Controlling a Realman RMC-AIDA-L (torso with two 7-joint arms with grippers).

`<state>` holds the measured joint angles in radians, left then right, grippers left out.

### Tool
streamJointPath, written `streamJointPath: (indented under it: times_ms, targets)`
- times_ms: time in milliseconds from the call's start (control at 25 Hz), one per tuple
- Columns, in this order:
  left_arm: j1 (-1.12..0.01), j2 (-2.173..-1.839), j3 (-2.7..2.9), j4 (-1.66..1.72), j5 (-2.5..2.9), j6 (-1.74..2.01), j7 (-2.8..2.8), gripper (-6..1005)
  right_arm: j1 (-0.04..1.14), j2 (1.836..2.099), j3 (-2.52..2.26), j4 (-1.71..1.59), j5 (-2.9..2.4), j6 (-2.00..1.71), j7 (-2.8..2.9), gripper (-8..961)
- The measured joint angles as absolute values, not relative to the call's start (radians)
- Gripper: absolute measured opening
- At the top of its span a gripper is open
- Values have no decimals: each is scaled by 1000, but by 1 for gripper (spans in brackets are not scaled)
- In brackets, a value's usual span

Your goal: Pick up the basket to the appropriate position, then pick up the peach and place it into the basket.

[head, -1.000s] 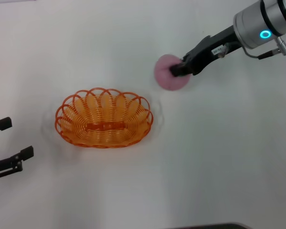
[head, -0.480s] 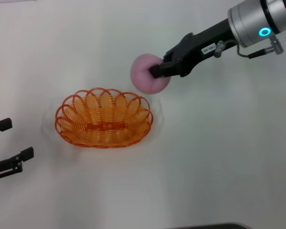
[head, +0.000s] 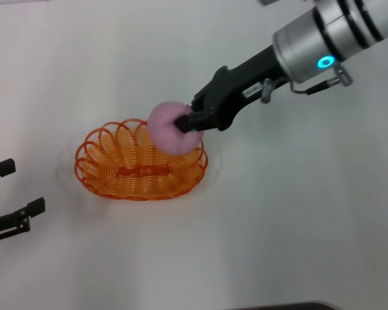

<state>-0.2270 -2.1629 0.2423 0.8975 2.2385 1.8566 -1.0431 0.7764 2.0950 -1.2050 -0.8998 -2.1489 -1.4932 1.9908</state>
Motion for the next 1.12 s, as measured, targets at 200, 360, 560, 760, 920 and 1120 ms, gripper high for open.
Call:
streamJointPath:
  times_ms: [200,360,560,760,920,1120]
  targets:
    - [-227,-2163,242,898,2237,1856,-1043,882,783,2095,-1279,-898,-2140,-1465,1968,158]
    - [-224,-2163,242,897,2235,1854,-1043,882,783,2096,-1305,-896,-2130,-1454,1940,161]
    - [-223,-2163,241,896,2235,1854,-1043,881,776,2095,-1304,-886,-2101,-1443,1912,283]
    - [-227,-2163,242,894,2237,1859,-1057,881,768,2092,-1295,-884,-2096,-1435,1896,571]
    - [-231,-2163,250,894,2241,1866,-1075,880,740,2092,-1270,-884,-2052,-1434,1832,702]
    - [-232,-2163,252,892,2243,1872,-1076,880,629,2088,-1188,-883,-1914,-1444,1654,781]
